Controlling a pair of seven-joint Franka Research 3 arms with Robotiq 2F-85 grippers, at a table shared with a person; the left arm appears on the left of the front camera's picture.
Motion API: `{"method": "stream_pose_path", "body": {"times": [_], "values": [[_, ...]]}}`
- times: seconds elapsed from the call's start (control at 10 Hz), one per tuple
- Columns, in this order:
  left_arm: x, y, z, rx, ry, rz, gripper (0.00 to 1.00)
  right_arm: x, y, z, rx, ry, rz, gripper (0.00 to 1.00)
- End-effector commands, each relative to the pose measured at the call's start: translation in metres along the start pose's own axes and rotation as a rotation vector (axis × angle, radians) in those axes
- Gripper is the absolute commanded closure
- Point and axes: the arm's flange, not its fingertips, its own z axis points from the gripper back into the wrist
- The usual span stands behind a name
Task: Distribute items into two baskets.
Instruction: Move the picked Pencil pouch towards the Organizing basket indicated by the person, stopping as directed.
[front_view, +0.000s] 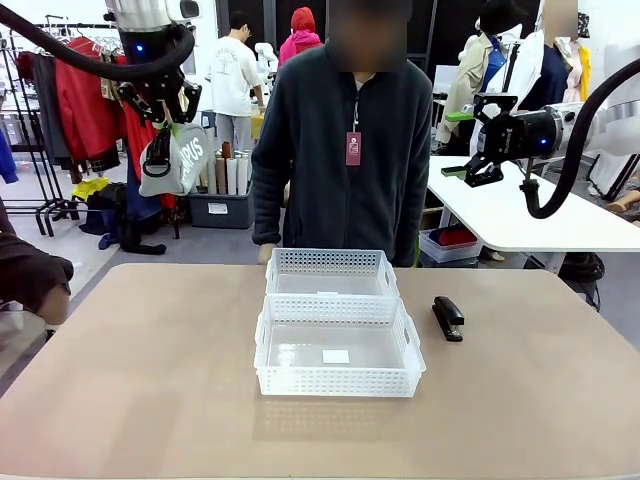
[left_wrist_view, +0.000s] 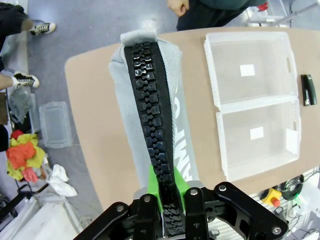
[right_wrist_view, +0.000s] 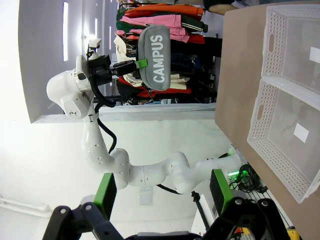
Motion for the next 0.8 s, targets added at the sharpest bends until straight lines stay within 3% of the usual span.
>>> {"method": "stream_pose_path", "body": {"times": [0.0,0.7], "values": [[-0.0018,0.0013,0.0009,-0.001,-0.017,0.003,1.00,-0.0003,0.0022,0.0001,0.000,0.000,-0.006,0.00],[-0.0018,0.0013,0.0009,-0.001,-0.017,0.003,1.00,-0.0003,0.0022,0.0001,0.000,0.000,-0.006,0.00]]}}
